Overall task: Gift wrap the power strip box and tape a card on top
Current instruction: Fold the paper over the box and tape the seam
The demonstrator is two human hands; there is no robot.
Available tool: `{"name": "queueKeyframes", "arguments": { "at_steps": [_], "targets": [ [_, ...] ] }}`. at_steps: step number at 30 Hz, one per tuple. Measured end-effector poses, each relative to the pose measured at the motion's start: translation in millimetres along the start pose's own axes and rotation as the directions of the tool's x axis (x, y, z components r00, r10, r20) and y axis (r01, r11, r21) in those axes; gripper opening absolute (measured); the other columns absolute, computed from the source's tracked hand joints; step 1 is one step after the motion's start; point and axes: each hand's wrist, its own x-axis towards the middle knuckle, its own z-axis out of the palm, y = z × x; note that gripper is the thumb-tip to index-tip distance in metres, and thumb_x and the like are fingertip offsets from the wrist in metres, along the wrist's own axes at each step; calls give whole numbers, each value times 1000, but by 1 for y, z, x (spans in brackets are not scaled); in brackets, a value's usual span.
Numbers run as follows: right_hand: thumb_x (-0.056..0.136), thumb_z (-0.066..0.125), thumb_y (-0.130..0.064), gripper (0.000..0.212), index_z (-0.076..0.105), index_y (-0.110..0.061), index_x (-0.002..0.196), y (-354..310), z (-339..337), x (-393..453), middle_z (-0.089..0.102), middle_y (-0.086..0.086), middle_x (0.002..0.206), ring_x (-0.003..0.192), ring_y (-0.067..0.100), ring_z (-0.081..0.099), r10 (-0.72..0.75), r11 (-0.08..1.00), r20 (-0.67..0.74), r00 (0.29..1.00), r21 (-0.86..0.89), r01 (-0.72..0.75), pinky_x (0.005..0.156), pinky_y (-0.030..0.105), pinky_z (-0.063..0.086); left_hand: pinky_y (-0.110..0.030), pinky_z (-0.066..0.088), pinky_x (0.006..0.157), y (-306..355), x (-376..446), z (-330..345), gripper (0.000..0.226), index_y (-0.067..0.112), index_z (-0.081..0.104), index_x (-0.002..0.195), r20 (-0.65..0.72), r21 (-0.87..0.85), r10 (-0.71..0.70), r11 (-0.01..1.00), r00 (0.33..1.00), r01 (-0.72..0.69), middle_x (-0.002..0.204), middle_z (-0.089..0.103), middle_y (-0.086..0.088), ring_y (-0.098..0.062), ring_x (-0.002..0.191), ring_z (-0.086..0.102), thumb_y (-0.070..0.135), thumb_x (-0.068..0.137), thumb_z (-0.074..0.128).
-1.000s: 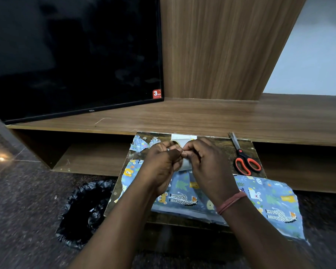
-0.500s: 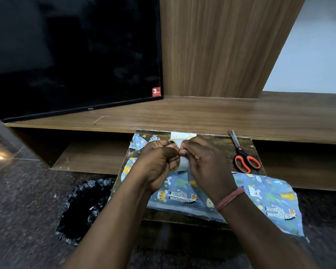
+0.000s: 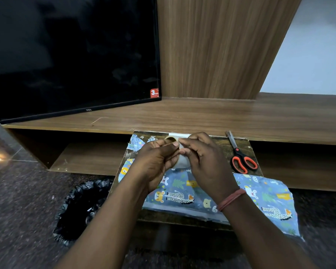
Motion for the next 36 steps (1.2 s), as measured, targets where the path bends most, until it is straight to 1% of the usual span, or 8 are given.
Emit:
{"name": "queueKeyframes", "arguments": {
  "at_steps": [5, 15, 19, 24, 27, 30, 33, 36],
  "targets": [
    [91, 70, -4, 20, 77, -12, 107, 1, 1, 0, 65, -2, 91, 79, 7, 62, -35, 999, -97, 995, -6, 35, 72, 18, 48, -14, 54, 69, -1, 4, -2, 4, 4, 64, 100, -38, 183, 44, 982, 998, -36, 81, 65, -2, -4, 67, 61, 7, 99, 62],
    [94, 66, -17, 5, 69, -17, 90, 0, 1, 3, 61, -9, 93, 88, 13, 58, -39, 999, -19, 999, -22, 38, 78, 35, 48, -12, 53, 57, 3, 2, -5, 20, 5, 60, 78, -82, 48, -17, 999, 997, 21, 65, 61, 0, -2, 55, 62, 3, 98, 60],
    [95, 65, -19, 7, 66, -18, 102, -1, -2, 2, 60, -7, 107, 105, 17, 54, -67, 996, 0, 998, -54, 67, 91, 35, 44, -15, 57, 75, 5, 2, -4, 10, 1, 66, 104, -56, 1, 10, 1000, 998, -10, 90, 62, -8, -7, 74, 61, 8, 100, 60],
    [91, 69, -9, 10, 67, -15, 98, -3, 0, 1, 60, -4, 106, 104, 20, 54, -30, 997, -103, 994, -75, 22, 90, 34, 44, -26, 43, 96, 7, -3, 2, 21, 1, 61, 120, 62, 214, 62, 974, 996, -74, 109, 59, -10, -22, 101, 52, 12, 105, 52],
    [89, 69, -7, 12, 67, -16, 96, -2, -3, 3, 58, -5, 104, 103, 21, 54, 4, 998, -113, 994, -62, -11, 88, 29, 42, -33, 40, 116, 4, -5, 2, 43, 15, 56, 141, 189, 468, 87, 868, 978, -167, 142, 61, 3, -10, 134, 54, 6, 100, 49],
    [87, 70, -5, 14, 66, -17, 94, -2, -6, 3, 57, -6, 103, 101, 22, 53, 5, 997, -127, 992, -71, -14, 86, 29, 41, -20, 46, 105, 4, -11, 4, 64, 31, 49, 142, 251, 588, 112, 772, 961, -243, 135, 62, 22, 5, 129, 54, -14, 96, 47],
    [88, 69, -6, 11, 68, -17, 92, -4, -4, 1, 59, -6, 100, 96, 22, 57, -2, 999, -150, 989, -49, -6, 84, 37, 47, -22, 43, 109, 3, -10, 7, 67, 44, 52, 133, 253, 686, 228, 643, 940, -340, 136, 62, 17, 3, 131, 53, -10, 95, 55],
    [88, 69, -8, 9, 69, -17, 87, -5, 1, 1, 61, -7, 93, 88, 22, 60, 13, 999, -179, 984, -46, -21, 77, 42, 49, -22, 47, 96, -2, -6, 7, 50, 30, 64, 125, 208, 798, 334, 486, 919, -357, 127, 69, 8, -7, 121, 61, -6, 91, 62]
  ]
}}
